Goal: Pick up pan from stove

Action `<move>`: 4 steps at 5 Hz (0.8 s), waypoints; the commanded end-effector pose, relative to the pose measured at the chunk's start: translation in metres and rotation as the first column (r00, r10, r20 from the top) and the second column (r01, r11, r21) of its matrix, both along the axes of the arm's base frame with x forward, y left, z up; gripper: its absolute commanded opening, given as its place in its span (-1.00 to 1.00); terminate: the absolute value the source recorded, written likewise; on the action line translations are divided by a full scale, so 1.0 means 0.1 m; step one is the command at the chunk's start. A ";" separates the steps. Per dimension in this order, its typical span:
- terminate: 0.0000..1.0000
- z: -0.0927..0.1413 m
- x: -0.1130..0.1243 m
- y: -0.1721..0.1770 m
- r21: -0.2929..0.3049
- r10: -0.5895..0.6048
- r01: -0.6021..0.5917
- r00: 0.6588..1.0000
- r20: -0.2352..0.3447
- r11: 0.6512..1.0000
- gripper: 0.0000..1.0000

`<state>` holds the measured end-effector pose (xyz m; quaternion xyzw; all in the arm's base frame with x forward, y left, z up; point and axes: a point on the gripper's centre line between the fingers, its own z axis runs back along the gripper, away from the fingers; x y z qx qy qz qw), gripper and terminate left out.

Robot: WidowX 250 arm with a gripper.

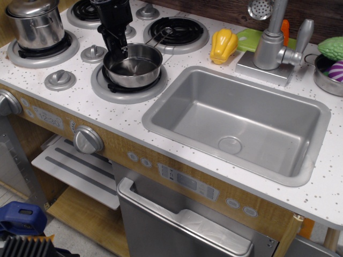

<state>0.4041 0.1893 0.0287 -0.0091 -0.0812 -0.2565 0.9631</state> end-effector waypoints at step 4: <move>-1.00 0.94 0.36 0.23 0.193 -0.053 0.027 0.989 0.135 0.981 -1.00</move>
